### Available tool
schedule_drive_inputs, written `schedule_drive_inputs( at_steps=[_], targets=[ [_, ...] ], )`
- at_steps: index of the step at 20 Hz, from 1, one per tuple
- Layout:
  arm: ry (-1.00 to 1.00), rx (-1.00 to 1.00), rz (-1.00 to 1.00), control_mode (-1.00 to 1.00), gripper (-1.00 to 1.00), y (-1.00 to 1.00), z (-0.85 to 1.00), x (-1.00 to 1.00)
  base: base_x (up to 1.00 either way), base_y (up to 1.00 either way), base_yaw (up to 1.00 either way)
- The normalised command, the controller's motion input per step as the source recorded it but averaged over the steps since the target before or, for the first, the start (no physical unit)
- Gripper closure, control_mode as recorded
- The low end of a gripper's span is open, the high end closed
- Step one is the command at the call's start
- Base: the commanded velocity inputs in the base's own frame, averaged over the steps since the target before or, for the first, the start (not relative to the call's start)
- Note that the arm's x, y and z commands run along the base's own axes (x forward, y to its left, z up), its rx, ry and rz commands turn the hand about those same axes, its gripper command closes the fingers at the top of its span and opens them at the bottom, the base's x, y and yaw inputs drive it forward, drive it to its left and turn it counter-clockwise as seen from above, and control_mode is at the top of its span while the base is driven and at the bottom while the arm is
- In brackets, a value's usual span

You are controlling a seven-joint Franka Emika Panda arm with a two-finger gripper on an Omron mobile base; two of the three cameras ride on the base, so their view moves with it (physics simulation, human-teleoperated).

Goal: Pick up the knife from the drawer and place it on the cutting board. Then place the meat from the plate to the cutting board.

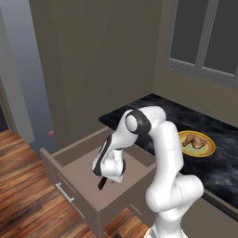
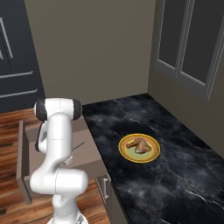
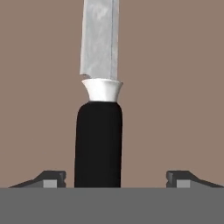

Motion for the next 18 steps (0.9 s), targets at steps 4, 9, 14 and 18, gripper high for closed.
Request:
schedule_drive_inputs(
  at_steps=[4,9,14,18],
  targets=[
    [0.01,-0.04,0.0,-1.0,1.0,0.16,-0.15,0.0,0.0,0.0,0.0],
    [-0.03,0.0,0.0,-1.0,1.0,0.02,-0.02,-0.15,0.0,0.0,0.0],
    [-0.07,0.0,0.0,-1.0,1.0,0.0,0.02,-0.02,0.0,0.0,0.0],
    [-0.08,0.0,-0.05,-1.0,1.0,-0.08,0.33,-0.18,0.0,0.0,0.0]
  ],
)
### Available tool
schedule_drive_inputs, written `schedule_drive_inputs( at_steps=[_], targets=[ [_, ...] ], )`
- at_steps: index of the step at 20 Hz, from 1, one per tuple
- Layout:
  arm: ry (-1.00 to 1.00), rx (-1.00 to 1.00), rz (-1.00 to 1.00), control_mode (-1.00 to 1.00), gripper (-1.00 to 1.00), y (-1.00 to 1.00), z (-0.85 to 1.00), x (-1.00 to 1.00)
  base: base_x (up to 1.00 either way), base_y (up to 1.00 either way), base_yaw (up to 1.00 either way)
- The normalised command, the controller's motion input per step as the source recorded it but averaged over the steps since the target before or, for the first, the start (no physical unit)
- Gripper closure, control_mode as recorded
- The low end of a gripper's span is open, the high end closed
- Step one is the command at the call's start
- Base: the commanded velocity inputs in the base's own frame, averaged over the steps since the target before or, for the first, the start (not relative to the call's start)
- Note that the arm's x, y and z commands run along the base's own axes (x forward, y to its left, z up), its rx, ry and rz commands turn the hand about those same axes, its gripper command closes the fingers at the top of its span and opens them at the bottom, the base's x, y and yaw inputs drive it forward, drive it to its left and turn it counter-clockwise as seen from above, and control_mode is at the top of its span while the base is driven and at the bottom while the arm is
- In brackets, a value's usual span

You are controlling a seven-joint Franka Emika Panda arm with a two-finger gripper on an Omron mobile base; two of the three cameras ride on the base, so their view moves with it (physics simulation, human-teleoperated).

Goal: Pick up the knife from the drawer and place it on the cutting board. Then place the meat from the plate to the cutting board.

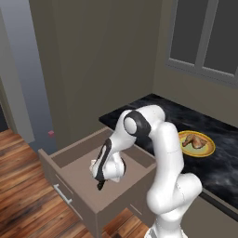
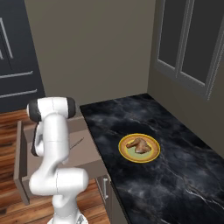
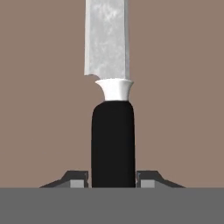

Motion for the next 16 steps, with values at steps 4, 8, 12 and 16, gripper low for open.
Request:
schedule_drive_inputs(
  at_steps=[4,8,12,16],
  targets=[
    [-0.07,0.0,-0.08,-1.0,1.0,-0.2,0.54,-0.47,0.0,0.0,0.0],
    [-0.04,0.0,-0.05,-1.0,1.0,-0.05,0.68,-0.5,0.0,0.0,0.0],
    [0.0,0.0,-0.04,-1.0,1.0,0.02,0.71,-0.31,0.0,0.0,0.0],
    [0.0,0.0,-0.04,-1.0,1.0,0.14,0.75,-0.18,0.0,0.0,0.0]
  ],
)
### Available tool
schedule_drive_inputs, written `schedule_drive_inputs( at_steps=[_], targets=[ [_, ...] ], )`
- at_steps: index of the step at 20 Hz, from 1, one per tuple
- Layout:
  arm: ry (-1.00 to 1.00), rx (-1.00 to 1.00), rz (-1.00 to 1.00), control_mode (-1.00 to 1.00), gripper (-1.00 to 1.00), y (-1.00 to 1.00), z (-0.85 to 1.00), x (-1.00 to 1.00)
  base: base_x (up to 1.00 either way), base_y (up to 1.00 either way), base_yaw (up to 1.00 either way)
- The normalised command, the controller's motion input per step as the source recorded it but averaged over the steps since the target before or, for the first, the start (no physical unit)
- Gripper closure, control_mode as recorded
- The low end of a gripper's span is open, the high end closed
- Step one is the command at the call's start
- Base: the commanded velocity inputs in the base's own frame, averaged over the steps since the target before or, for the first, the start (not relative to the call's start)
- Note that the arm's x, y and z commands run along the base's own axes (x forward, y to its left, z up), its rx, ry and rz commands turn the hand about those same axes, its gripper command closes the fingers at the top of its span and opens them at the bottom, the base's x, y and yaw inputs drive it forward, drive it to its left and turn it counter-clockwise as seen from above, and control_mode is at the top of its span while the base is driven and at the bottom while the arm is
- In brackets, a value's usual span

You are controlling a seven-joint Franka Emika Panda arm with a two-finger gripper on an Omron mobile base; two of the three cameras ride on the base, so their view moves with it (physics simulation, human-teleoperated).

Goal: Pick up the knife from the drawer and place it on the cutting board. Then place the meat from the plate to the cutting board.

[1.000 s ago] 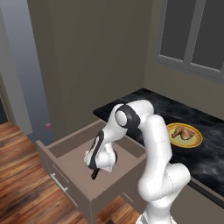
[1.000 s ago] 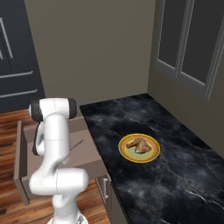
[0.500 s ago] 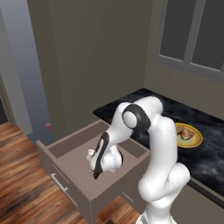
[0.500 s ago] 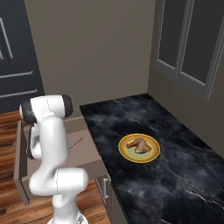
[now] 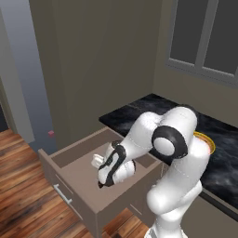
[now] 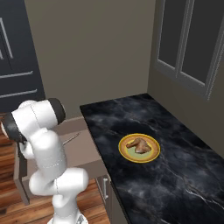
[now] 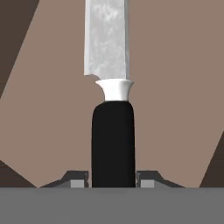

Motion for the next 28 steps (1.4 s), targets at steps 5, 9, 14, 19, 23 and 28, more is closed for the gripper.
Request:
schedule_drive_inputs(
  at_steps=[5,9,14,19,23,28],
  targets=[
    [0.0,0.0,-0.03,-1.0,1.0,0.21,0.79,-0.32,0.0,0.0,0.0],
    [0.0,0.0,-0.03,-1.0,1.0,0.24,0.81,-0.37,0.0,0.0,0.0],
    [0.0,0.0,-0.02,-1.0,1.0,0.11,0.94,-0.35,0.0,0.0,0.0],
    [0.01,0.0,-0.02,-1.0,1.0,0.01,0.96,-0.38,0.0,0.0,0.0],
    [0.0,0.0,-0.04,-1.0,1.0,0.0,0.9,-0.44,0.0,0.0,0.0],
    [0.0,0.0,-0.04,-1.0,1.0,0.0,0.87,-0.46,0.0,0.0,0.0]
  ],
)
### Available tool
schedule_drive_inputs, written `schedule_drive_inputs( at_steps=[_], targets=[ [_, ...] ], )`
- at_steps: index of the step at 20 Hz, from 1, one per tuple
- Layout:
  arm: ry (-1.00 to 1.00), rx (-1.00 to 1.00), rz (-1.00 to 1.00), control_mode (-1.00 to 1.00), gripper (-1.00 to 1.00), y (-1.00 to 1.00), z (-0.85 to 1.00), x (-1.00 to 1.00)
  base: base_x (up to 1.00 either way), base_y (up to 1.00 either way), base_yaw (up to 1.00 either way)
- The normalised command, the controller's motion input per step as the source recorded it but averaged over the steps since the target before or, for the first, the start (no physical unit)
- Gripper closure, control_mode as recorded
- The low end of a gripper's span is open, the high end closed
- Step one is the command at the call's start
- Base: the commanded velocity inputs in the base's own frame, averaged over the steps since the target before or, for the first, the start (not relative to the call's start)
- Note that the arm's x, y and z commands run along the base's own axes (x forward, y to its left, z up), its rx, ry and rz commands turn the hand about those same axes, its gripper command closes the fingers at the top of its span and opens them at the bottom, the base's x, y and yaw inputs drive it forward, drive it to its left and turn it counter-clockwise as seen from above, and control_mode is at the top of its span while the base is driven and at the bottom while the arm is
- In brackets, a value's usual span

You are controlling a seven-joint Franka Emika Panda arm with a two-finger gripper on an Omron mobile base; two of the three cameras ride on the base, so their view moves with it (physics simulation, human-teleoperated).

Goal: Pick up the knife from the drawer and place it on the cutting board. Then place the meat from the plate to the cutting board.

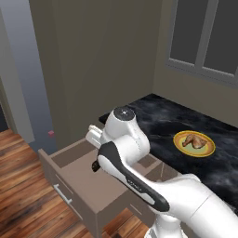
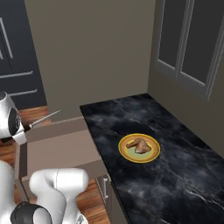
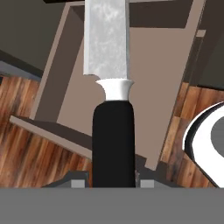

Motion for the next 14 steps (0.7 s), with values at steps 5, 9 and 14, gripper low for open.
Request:
schedule_drive_inputs(
  at_steps=[5,9,14],
  targets=[
    [0.0,0.0,-0.08,-1.0,1.0,0.0,0.4,-0.41,0.0,0.0,0.0],
    [0.01,0.0,-0.03,-1.0,1.0,0.0,-0.01,-0.09,0.0,0.0,0.0],
    [0.01,-0.01,0.0,1.0,1.0,0.04,-0.03,0.0,-0.02,0.08,0.0]
  ],
)
